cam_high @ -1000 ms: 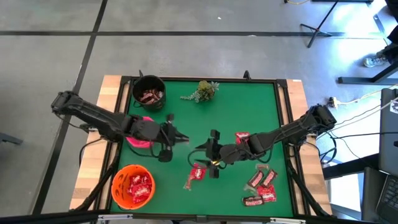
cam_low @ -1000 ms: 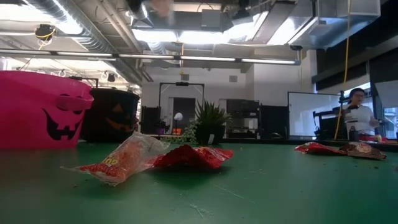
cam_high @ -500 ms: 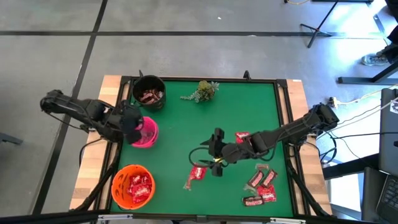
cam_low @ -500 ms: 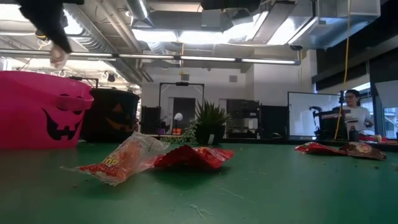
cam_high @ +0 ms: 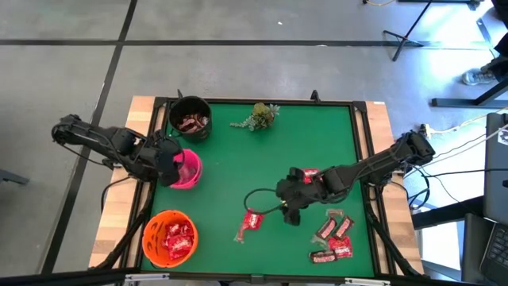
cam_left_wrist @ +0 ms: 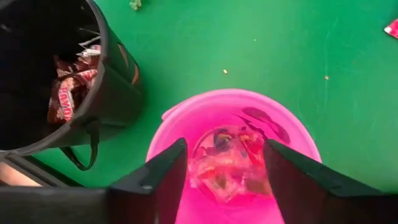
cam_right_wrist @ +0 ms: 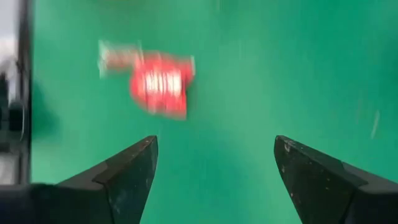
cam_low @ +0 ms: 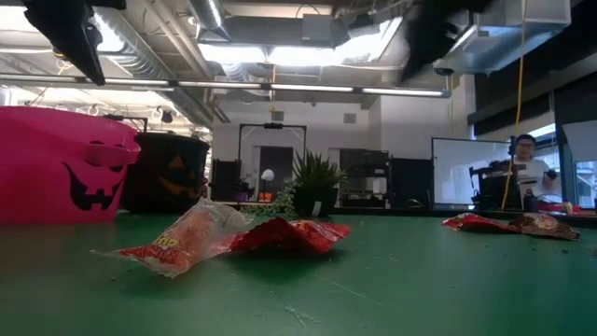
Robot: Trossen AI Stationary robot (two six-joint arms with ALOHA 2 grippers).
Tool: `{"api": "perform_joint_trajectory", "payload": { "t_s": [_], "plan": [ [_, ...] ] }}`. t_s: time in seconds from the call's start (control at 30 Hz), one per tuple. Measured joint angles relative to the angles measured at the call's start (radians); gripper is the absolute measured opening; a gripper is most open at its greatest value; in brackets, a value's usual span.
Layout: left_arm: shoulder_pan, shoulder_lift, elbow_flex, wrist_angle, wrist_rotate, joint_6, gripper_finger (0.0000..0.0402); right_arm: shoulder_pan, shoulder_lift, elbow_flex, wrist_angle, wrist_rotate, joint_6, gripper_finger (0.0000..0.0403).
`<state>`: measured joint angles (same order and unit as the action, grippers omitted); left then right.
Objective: Sort candy
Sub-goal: Put the orange gummy into the pink bucket
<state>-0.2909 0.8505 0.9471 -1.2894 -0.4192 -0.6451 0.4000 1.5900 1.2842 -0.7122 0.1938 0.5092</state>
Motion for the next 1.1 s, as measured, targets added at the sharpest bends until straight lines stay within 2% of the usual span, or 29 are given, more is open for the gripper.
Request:
{"api": "perform_joint_trajectory", "payload": {
  "t_s": [0.13, 0.27, 0.37, 0.57, 0.77, 0.93, 1.1],
  "plan": [
    [0.000, -0.001, 0.000, 0.045, -0.035, -0.005, 0.0230, 0.021, -0.001, -0.001, -0.272, -0.115, 0.228, 0.0319],
    [0.000, -0.001, 0.000, 0.153, -0.036, 0.014, 0.0233, 0.105, -0.001, -0.001, -0.460, -0.107, 0.357, 0.0319],
    [0.000, 0.001, 0.000, 0.237, -0.036, 0.064, 0.0225, 0.192, -0.001, -0.003, -0.527, -0.083, 0.460, 0.0319],
    [0.000, 0.011, 0.000, 0.410, -0.040, 0.182, 0.0208, 0.345, -0.001, -0.047, -0.525, -0.021, 0.679, 0.0319],
    [-0.001, 0.028, 0.000, 0.591, -0.032, 0.301, 0.0200, 0.380, -0.001, -0.176, -0.519, -0.001, 0.849, 0.0319],
    [-0.001, 0.043, 0.000, 0.629, -0.005, 0.318, 0.0198, 0.379, 0.000, -0.298, -0.478, -0.054, 0.925, 0.0319],
    [-0.007, 0.061, 0.000, 0.627, -0.001, 0.318, 0.0198, 0.379, -0.004, -0.411, -0.314, -0.131, 0.923, 0.0319]
  ]
}}
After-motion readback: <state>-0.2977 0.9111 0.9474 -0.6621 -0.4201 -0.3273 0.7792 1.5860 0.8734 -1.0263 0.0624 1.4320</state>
